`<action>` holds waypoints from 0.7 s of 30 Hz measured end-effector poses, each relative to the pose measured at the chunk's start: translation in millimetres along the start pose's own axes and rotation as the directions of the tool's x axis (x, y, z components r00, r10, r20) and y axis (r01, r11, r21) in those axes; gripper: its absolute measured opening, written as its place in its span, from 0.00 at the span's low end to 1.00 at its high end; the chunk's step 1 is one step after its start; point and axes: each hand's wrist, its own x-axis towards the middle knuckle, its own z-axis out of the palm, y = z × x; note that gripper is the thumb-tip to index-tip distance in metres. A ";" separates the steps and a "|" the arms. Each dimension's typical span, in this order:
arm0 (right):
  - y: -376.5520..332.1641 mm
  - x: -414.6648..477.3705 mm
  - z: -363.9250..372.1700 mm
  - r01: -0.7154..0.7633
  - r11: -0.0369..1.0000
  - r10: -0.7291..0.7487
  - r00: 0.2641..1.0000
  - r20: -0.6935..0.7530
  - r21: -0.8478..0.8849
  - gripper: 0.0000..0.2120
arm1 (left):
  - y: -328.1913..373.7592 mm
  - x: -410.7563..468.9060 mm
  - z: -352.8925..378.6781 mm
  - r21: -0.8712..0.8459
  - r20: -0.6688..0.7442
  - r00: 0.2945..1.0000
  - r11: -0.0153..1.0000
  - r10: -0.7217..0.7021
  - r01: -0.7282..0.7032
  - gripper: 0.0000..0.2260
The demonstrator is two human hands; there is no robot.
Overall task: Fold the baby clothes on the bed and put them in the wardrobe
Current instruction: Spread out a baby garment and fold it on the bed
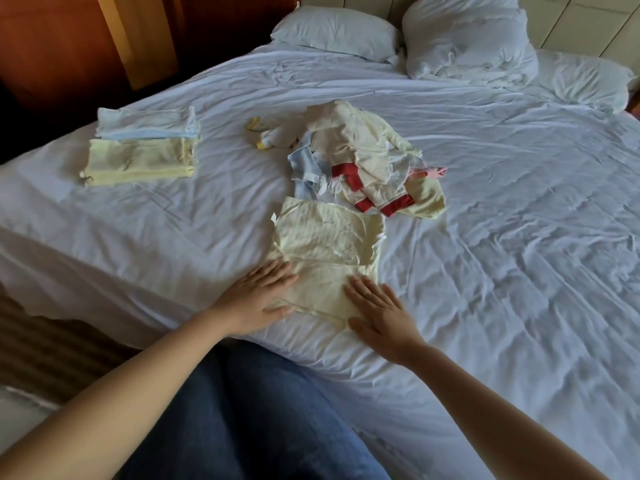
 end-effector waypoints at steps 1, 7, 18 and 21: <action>1.2 -5.2 -0.4 0.025 0.999 -0.025 1.000 -0.017 0.022 0.30 | -3.3 -8.4 -1.6 -0.009 0.005 1.000 1.000 0.011 -0.011 0.39; -1.9 -11.5 5.7 0.074 0.997 -0.071 0.979 -0.191 0.010 0.30 | -16.7 -41.1 -7.6 -0.176 -0.104 0.995 0.984 -0.003 -0.016 0.27; -14.5 -8.5 -11.9 0.105 0.987 -0.132 0.961 -0.241 -0.123 0.19 | -2.2 -33.8 -6.3 -0.261 -0.363 0.922 0.964 -0.138 0.042 0.11; -19.9 -5.0 -28.5 -0.046 0.997 0.034 0.982 -0.187 -0.058 0.14 | 10.1 -29.1 -22.3 -0.250 -0.317 0.919 0.956 -0.233 0.157 0.10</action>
